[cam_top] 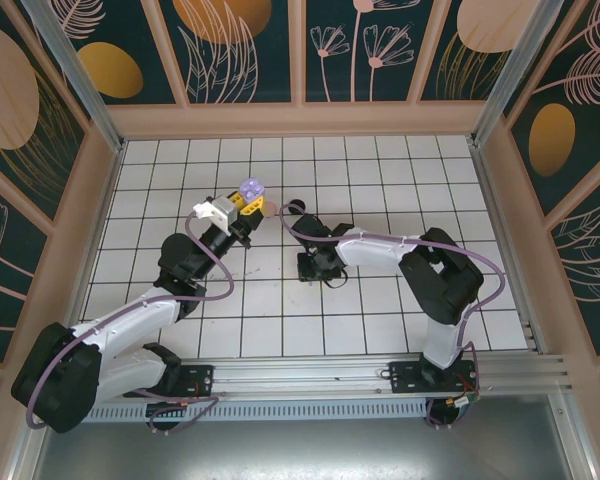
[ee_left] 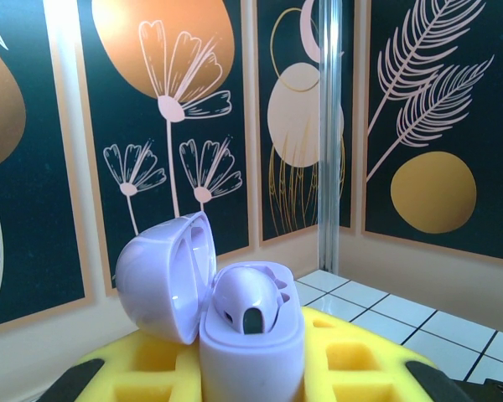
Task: Insert the wireless bluetooth earbuds into the charging case
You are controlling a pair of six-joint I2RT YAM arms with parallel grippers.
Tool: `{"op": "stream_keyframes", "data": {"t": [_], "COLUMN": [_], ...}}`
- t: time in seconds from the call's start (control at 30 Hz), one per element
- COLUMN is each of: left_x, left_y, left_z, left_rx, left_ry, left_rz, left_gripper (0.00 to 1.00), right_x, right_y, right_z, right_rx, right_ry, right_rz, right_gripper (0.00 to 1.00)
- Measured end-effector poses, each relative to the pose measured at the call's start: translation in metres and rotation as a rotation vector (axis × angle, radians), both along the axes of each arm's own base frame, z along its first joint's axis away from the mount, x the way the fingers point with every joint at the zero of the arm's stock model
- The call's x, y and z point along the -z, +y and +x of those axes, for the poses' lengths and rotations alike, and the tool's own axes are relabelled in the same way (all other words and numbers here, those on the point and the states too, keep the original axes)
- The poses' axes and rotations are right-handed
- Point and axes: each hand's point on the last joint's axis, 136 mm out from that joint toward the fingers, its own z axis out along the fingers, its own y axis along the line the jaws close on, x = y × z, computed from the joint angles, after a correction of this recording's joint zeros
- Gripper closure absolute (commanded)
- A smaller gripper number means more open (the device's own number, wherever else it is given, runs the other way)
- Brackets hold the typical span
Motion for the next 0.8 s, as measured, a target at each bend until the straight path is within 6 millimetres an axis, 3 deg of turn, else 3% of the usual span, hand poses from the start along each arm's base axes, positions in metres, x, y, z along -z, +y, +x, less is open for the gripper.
{"op": "stream_keyframes", "data": {"t": [0.27, 0.8], "left_x": [-0.0001, -0.0001], "left_y": [0.0, 0.0], "left_z": [0.0, -0.0001], "left_rx": [0.0, -0.001], "left_ry": [0.0, -0.003], "left_rz": [0.0, 0.003], "left_gripper": [1.0, 1.0], "right_x": [-0.0052, 0.0024], "right_y": [0.0056, 0.0027], "right_z": [0.0026, 0.0016], "right_rx": [-0.003, 0.001], "right_ry": [-0.005, 0.005], "right_rz": [0.002, -0.022], "right_gripper": [0.68, 0.71]}}
